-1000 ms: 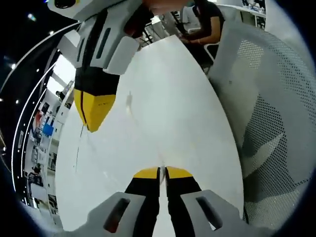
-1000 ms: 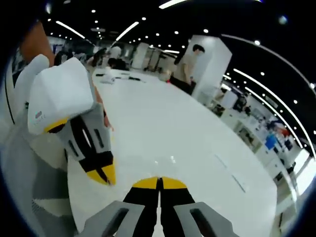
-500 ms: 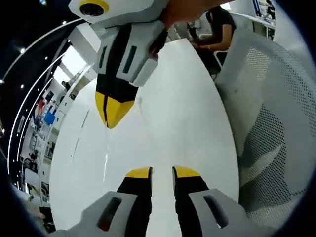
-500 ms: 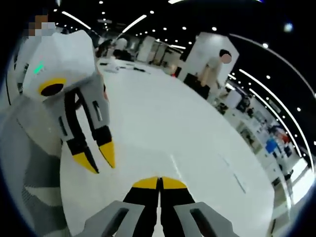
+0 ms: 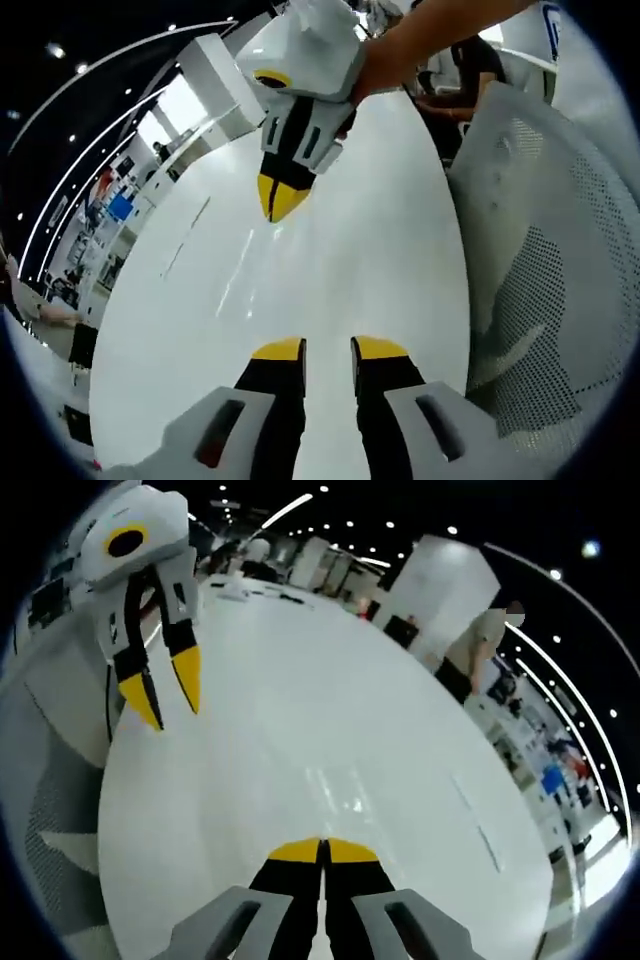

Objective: Open the resealable bag by pulling the two sides of the seal apart until the entire bag opening is separated and visibly accessible.

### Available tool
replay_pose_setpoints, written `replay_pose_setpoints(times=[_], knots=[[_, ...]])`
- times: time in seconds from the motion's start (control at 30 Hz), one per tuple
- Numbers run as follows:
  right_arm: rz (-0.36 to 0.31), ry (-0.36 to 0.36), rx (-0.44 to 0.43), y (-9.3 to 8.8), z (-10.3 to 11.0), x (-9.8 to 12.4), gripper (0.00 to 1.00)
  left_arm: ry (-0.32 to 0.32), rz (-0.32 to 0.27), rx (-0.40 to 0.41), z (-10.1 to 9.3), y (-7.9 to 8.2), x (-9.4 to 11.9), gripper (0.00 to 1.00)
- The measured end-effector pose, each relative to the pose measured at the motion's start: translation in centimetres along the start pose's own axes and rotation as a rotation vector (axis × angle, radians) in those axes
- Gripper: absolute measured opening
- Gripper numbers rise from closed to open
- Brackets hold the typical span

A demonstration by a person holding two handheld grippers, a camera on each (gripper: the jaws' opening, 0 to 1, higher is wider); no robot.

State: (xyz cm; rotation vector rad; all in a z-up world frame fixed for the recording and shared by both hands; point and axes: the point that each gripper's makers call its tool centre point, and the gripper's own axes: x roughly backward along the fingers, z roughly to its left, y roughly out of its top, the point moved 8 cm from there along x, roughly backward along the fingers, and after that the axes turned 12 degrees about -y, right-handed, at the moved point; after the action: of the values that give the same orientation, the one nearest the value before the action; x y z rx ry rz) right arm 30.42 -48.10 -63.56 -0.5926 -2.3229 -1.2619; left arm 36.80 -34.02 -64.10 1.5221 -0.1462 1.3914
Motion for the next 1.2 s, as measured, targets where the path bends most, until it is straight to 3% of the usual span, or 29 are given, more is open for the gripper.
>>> replay_pose_setpoints(times=[0.2, 0.3, 0.4, 0.57, 0.77, 1.2], knots=[[0.029, 0.011, 0.043, -0.9, -0.4, -1.4, 0.0, 0.051, -0.017, 0.094, -0.2, -2.3, 2.2, 0.26], [0.03, 0.012, 0.044, -1.0, -0.5, -1.5, 0.0, 0.055, -0.016, 0.1, -0.4, -2.6, 2.3, 0.29], [0.047, 0.025, 0.06, -1.4, -0.7, -2.2, 0.0, 0.076, -0.03, 0.16, -1.4, -3.6, 2.3, 0.32], [0.068, 0.021, 0.088, -2.4, -1.8, -3.0, 0.0, 0.118, -0.057, 0.254, -1.3, -4.7, 2.4, 0.33], [0.08, 0.032, 0.059, -2.7, -1.9, -3.6, 0.0, 0.125, -0.061, 0.271, -1.3, -5.0, 2.6, 0.33], [0.058, 0.061, -0.086, -2.3, -1.0, -2.5, 0.2, 0.135, -0.068, 0.299, -1.0, -5.9, 3.1, 0.34]])
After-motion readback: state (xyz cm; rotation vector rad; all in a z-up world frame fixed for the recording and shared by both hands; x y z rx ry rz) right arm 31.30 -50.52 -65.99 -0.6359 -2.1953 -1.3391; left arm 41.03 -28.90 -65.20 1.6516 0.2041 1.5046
